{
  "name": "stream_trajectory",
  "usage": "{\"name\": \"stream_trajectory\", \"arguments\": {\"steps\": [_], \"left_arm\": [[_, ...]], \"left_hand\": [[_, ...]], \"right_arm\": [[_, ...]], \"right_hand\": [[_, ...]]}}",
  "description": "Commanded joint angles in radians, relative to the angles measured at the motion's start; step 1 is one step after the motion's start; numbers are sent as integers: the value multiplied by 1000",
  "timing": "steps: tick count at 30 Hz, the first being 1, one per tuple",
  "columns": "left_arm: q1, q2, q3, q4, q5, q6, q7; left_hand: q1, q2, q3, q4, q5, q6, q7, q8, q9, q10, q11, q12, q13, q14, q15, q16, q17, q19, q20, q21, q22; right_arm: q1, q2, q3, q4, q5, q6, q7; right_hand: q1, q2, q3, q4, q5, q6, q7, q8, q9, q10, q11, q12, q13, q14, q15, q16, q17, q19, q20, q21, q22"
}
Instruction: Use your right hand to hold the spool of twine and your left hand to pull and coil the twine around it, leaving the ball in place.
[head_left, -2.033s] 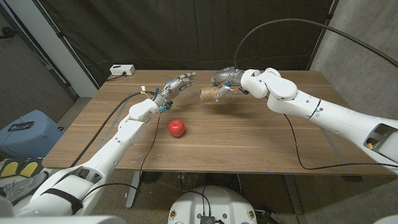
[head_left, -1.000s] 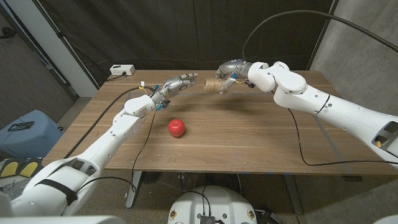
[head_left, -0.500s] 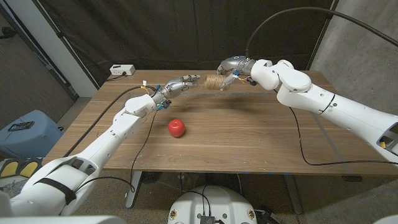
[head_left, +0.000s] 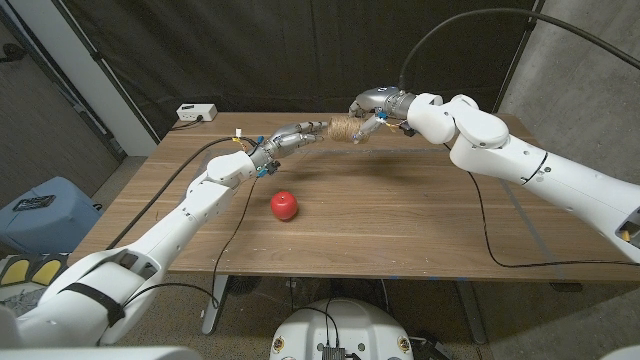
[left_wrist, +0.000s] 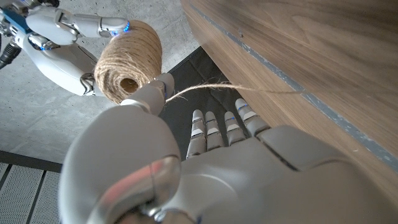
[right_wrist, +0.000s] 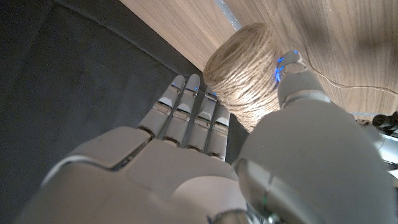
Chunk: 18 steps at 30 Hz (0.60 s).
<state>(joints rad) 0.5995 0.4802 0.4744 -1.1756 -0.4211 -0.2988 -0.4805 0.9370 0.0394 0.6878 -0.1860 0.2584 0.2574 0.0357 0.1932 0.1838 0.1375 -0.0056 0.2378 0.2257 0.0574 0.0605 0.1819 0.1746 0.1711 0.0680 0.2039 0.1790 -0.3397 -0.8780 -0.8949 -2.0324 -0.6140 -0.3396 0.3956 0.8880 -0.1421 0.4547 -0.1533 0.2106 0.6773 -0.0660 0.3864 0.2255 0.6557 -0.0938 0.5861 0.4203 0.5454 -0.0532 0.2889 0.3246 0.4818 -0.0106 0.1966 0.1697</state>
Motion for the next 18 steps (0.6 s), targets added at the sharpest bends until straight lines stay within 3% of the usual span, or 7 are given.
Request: {"name": "stream_trajectory", "arguments": {"steps": [1, 5, 18], "left_arm": [[-11, -13, 19, 11, 6, -10, 12], [-13, -14, 23, 12, 10, -11, 17], [-14, -17, 34, 12, 5, -2, 14]], "left_hand": [[19, 2, -2, -3, 1, 13, 4, 11, 3, 14, -4, 5, 6, 12, 1, 10, 2, 13, -2, 4, 3], [40, 1, -7, -2, 0, 24, 2, 14, 3, 31, -21, 12, 8, 24, -6, 12, 2, 20, -5, 7, 4], [63, -1, -14, 0, -1, 37, 4, 16, 3, 41, -22, 15, 10, 39, -10, 15, 2, 24, -3, 8, 4]], "right_arm": [[-16, -21, 20, -44, 15, -1, -6], [-17, -24, 25, -50, 17, 0, -6], [6, -12, 28, -29, 31, 38, -5]], "right_hand": [[23, 26, -3, 0, 2, 61, -50, 14, 1, 73, -64, 7, 1, 14, -160, 5, 4, 8, 0, 6, 5], [25, 27, -3, 0, 2, 63, -50, 14, 1, 76, -67, 7, 1, 18, -162, 6, 6, 8, 2, 6, 5], [31, 29, -3, -2, 2, 66, -54, 14, 0, 81, -67, 8, 0, 25, -163, 4, 6, 13, 1, 6, 5]]}}
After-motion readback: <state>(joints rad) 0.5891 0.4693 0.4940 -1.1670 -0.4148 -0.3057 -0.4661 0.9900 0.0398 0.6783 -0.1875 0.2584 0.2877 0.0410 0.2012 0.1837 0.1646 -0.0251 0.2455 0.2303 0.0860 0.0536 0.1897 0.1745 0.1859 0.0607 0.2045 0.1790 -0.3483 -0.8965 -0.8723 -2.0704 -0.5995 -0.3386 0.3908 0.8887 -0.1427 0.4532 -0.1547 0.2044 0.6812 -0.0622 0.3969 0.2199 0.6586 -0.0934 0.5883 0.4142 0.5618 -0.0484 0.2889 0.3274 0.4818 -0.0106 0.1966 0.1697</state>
